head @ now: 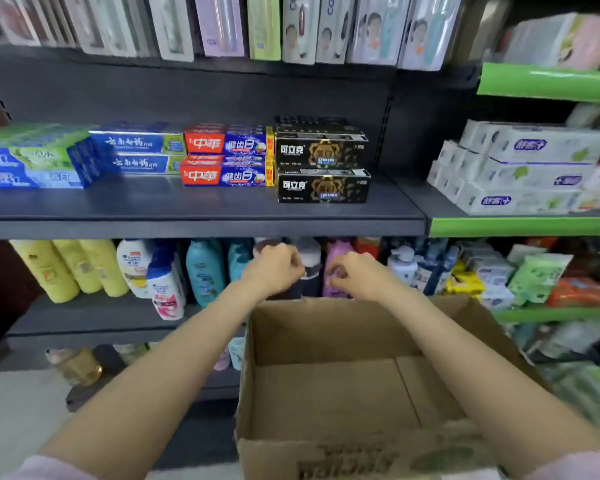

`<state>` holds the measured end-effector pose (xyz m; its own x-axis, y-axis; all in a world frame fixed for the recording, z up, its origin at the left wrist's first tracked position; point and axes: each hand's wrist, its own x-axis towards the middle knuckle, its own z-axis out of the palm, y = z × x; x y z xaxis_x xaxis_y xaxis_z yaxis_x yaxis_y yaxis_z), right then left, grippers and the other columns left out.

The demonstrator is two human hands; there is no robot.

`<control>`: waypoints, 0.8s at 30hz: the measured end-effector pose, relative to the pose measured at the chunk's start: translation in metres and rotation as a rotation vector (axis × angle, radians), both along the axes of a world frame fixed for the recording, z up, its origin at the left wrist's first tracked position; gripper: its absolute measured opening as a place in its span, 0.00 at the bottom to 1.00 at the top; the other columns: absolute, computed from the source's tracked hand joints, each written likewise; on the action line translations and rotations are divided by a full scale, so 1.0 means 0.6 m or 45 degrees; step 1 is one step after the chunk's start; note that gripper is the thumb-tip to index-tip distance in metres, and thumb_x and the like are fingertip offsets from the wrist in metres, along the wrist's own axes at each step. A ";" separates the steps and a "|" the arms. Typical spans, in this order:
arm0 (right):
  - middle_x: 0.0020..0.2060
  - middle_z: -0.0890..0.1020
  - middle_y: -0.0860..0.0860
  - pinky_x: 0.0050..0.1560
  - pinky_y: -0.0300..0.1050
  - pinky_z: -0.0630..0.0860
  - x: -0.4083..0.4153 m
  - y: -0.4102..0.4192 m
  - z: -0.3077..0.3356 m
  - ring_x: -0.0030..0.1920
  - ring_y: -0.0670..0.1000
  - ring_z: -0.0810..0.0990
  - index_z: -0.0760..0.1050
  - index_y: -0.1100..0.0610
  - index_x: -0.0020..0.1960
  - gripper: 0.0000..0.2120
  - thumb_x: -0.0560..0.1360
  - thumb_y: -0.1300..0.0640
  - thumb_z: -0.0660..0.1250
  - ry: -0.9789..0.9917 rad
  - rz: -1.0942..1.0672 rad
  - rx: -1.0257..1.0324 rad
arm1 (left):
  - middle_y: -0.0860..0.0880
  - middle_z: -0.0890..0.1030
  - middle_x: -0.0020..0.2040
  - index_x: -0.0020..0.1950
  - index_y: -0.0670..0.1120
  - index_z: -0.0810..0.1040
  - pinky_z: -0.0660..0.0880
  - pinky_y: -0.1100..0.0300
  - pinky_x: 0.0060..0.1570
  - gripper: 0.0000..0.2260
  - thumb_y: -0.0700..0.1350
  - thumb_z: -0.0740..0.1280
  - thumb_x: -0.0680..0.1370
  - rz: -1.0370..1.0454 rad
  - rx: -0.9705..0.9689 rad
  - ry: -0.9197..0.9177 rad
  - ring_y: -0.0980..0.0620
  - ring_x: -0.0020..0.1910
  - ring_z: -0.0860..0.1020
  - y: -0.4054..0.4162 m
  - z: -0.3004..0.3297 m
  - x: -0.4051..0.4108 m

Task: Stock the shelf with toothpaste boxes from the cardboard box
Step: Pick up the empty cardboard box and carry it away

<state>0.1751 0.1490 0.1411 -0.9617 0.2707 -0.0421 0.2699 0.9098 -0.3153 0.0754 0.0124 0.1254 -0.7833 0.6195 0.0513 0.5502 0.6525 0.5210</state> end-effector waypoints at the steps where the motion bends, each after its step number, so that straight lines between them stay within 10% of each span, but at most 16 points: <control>1: 0.53 0.81 0.56 0.57 0.51 0.74 0.015 -0.013 -0.022 0.56 0.57 0.78 0.78 0.55 0.57 0.12 0.76 0.54 0.65 -0.046 -0.026 -0.013 | 0.42 0.83 0.43 0.43 0.43 0.79 0.78 0.51 0.49 0.06 0.43 0.63 0.75 -0.049 -0.028 -0.045 0.42 0.45 0.81 -0.014 -0.018 0.014; 15: 0.42 0.79 0.58 0.47 0.49 0.74 0.213 -0.151 -0.228 0.48 0.60 0.79 0.76 0.59 0.45 0.17 0.80 0.49 0.55 -0.488 -0.341 -0.175 | 0.47 0.81 0.56 0.56 0.48 0.79 0.73 0.57 0.55 0.13 0.53 0.64 0.78 -0.504 -0.400 -0.436 0.48 0.55 0.78 -0.132 -0.188 0.181; 21: 0.67 0.66 0.59 0.65 0.49 0.63 0.274 -0.176 -0.267 0.69 0.59 0.63 0.77 0.61 0.56 0.20 0.80 0.46 0.57 -0.126 -0.521 -0.139 | 0.45 0.77 0.64 0.68 0.48 0.72 0.73 0.53 0.59 0.19 0.45 0.66 0.77 -0.712 -0.688 -0.189 0.44 0.61 0.75 -0.127 -0.243 0.238; 24: 0.74 0.48 0.61 0.71 0.52 0.59 0.316 -0.188 -0.276 0.74 0.61 0.50 0.57 0.60 0.73 0.33 0.75 0.50 0.67 0.201 -0.970 -0.359 | 0.44 0.79 0.61 0.66 0.46 0.74 0.75 0.48 0.58 0.17 0.41 0.64 0.78 -0.770 -0.625 -0.174 0.43 0.59 0.77 -0.115 -0.256 0.283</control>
<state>0.3647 0.0362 -0.0243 -0.5192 0.8504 -0.0856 0.7140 0.3765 -0.5902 0.2453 -0.0564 -0.0284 -0.2829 0.8668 -0.4107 0.8348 0.4334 0.3396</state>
